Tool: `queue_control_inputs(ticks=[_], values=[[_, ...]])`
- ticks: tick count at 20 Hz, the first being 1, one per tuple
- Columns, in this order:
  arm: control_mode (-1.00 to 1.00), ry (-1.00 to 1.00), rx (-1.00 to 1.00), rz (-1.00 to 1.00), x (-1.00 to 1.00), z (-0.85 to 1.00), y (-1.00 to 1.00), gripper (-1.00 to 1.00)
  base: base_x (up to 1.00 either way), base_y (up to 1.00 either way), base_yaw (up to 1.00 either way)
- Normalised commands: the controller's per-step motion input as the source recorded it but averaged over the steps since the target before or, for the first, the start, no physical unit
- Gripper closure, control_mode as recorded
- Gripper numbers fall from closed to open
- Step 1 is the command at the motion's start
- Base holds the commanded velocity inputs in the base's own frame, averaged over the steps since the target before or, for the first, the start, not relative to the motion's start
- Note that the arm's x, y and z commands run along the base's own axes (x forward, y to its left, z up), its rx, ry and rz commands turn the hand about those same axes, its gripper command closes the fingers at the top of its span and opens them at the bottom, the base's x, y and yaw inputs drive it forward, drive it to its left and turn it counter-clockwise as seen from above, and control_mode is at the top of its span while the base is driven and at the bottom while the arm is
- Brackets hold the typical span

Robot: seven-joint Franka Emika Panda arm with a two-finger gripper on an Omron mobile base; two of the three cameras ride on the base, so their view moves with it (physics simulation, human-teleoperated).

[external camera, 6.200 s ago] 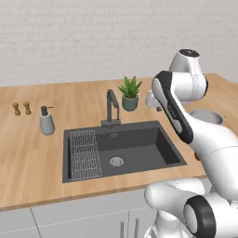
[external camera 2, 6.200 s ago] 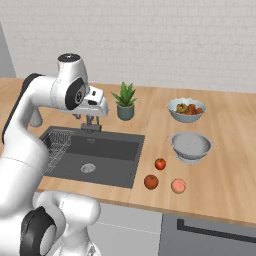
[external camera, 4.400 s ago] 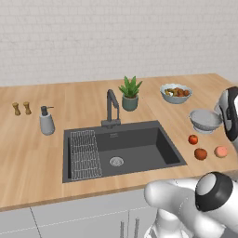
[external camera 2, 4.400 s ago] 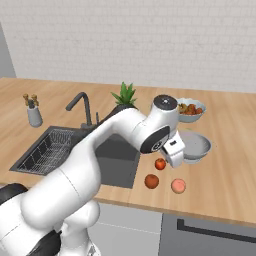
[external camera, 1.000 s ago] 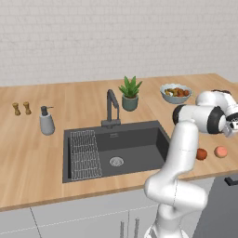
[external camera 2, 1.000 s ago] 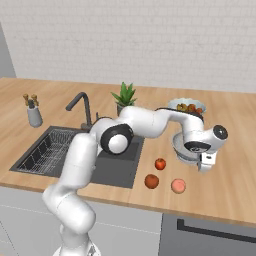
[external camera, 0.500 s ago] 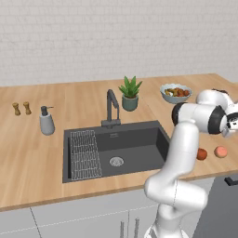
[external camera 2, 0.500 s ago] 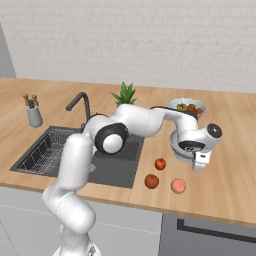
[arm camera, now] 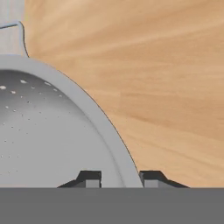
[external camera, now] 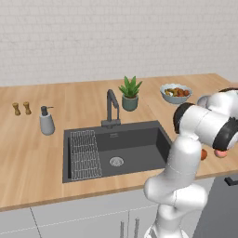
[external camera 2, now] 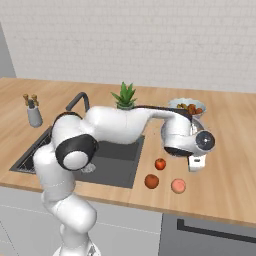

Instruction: Put the colander in the sink, put the apple, orange, peach in the colander, and turn on the sink faucet and pour water over the colander.

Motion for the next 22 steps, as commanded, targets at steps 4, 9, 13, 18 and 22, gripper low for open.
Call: queue_control_inputs(ticks=[4, 9, 13, 18, 22], values=[[-1.00, -0.41, -0.18, 0.21, -0.91, 0.63, 0.91, 1.00, 0.00, 0.00, 0.00], [-1.00, -0.15, -0.25, 0.35, -0.49, 0.51, 1.00, 1.00, 0.00, 0.00, 0.00], [-1.00, 0.00, -0.34, 0.49, -0.37, 0.58, 0.89, 1.00, 0.00, 0.00, 0.00], [-1.00, 0.04, -0.36, 0.52, -0.42, 0.54, 0.72, 1.00, 0.00, 0.00, 0.00], [-1.00, 0.13, -0.31, 0.43, -0.28, 0.31, 0.88, 1.00, 0.00, 0.00, 0.00]])
